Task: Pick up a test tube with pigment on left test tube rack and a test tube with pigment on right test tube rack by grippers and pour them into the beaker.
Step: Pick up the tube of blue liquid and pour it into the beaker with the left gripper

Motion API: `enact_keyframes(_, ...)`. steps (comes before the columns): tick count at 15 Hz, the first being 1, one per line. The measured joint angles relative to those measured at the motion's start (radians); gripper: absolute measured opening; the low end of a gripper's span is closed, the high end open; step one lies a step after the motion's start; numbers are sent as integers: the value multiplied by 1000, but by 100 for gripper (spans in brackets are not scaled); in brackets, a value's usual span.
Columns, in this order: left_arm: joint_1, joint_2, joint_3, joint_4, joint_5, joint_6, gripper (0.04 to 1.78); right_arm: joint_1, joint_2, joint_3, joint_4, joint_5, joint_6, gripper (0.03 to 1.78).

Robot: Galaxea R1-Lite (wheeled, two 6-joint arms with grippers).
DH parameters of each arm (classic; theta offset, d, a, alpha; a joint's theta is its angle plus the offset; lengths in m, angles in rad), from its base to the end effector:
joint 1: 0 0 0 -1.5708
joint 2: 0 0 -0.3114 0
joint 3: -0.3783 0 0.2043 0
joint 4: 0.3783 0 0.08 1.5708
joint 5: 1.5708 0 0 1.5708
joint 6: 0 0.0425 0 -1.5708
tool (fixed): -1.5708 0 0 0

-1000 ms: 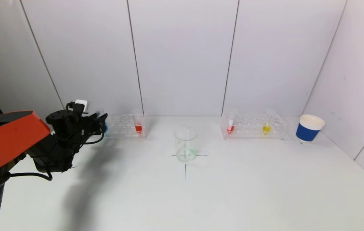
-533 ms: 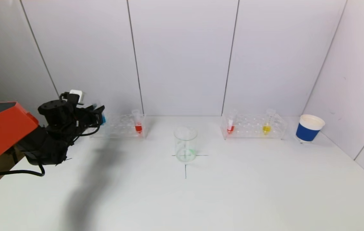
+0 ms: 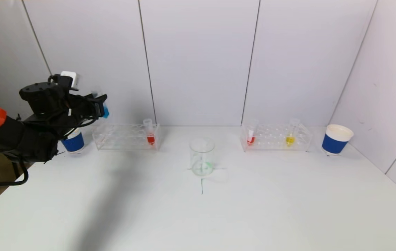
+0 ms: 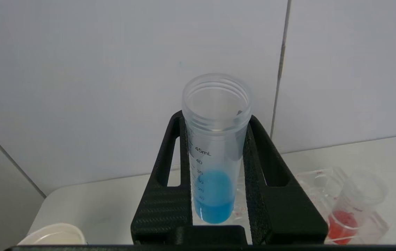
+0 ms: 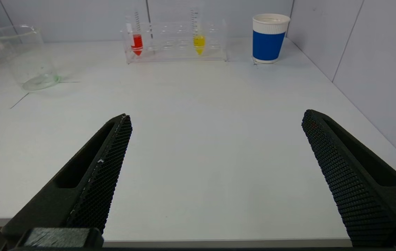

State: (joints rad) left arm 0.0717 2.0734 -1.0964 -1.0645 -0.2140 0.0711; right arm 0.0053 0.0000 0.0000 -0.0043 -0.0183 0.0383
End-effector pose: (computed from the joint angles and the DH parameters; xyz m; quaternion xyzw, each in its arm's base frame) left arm 0.4394 0.0225 0.1684 0.0416 -0.0458 -0.0694 0.9957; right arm 0.0010 -0.0008 0.0760 0.0192 -0.0023 -0.0065 0.9998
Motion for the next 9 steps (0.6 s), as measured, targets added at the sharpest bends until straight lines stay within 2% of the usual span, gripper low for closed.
enact_keyframes(4, -45, -104, -127, 199, -2, 0, 45, 0, 0, 0, 0, 0, 0, 177)
enact_keyframes(9, -118, -151, -387, 475, -36, 4, 45, 0, 0, 0, 0, 0, 0, 177)
